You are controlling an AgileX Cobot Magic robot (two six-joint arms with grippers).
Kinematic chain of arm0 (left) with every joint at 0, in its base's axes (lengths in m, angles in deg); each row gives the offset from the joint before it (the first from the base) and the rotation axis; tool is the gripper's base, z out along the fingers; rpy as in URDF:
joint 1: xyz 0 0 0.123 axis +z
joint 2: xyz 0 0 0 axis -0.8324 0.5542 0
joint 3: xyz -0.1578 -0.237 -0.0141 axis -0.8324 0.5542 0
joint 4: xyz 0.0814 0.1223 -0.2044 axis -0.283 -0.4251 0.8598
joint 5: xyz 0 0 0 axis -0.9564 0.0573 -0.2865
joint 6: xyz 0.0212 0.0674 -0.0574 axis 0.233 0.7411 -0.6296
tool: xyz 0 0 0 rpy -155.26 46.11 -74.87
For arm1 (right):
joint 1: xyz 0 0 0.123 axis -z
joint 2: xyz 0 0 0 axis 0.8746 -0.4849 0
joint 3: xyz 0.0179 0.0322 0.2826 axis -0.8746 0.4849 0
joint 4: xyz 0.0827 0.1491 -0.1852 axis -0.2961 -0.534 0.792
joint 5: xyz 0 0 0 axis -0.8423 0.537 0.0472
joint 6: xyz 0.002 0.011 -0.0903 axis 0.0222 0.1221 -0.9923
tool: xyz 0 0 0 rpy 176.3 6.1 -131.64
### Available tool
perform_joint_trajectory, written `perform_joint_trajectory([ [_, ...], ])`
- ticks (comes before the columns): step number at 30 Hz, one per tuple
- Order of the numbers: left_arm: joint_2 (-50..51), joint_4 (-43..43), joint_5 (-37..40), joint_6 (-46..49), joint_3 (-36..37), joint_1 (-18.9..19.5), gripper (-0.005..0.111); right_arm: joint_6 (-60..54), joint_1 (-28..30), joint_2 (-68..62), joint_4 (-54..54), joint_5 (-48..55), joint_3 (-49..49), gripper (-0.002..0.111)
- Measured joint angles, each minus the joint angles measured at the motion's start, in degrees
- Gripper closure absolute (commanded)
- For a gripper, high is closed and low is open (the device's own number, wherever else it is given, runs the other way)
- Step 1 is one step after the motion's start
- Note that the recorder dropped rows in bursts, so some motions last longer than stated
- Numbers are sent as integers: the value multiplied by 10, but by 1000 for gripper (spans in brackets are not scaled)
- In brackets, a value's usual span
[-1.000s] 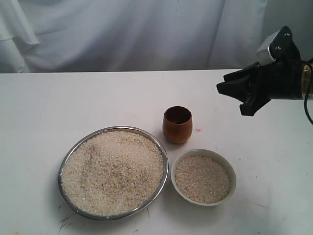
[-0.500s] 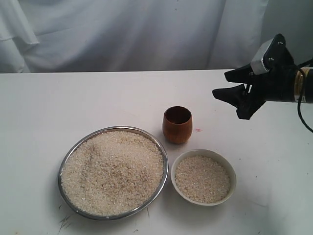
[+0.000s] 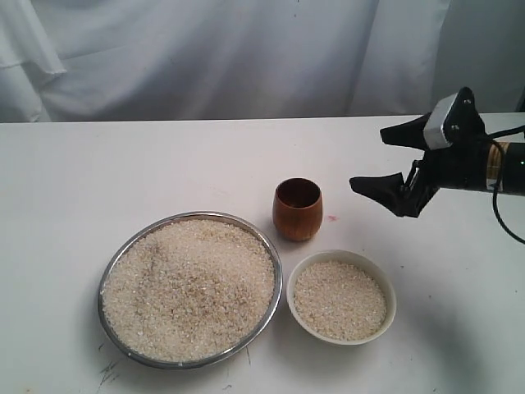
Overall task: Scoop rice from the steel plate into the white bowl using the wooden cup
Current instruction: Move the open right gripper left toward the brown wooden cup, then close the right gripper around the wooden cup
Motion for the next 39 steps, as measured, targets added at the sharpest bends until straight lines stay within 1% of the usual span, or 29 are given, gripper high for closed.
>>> perform_joint_trajectory([
  [5, 0, 0, 0, 0, 0, 0, 107, 93, 10, -49, 91, -69, -51, 11],
  [9, 0, 0, 0, 0, 0, 0, 107, 133, 7, -86, 119, -90, -87, 11],
  [22, 0, 0, 0, 0, 0, 0, 107, 141, -26, -163, 148, -105, -167, 11],
  [32, 0, 0, 0, 0, 0, 0, 107, 146, -46, -212, 151, -123, -225, 11],
  [39, 0, 0, 0, 0, 0, 0, 107, 170, -67, -240, 154, -125, -270, 11],
])
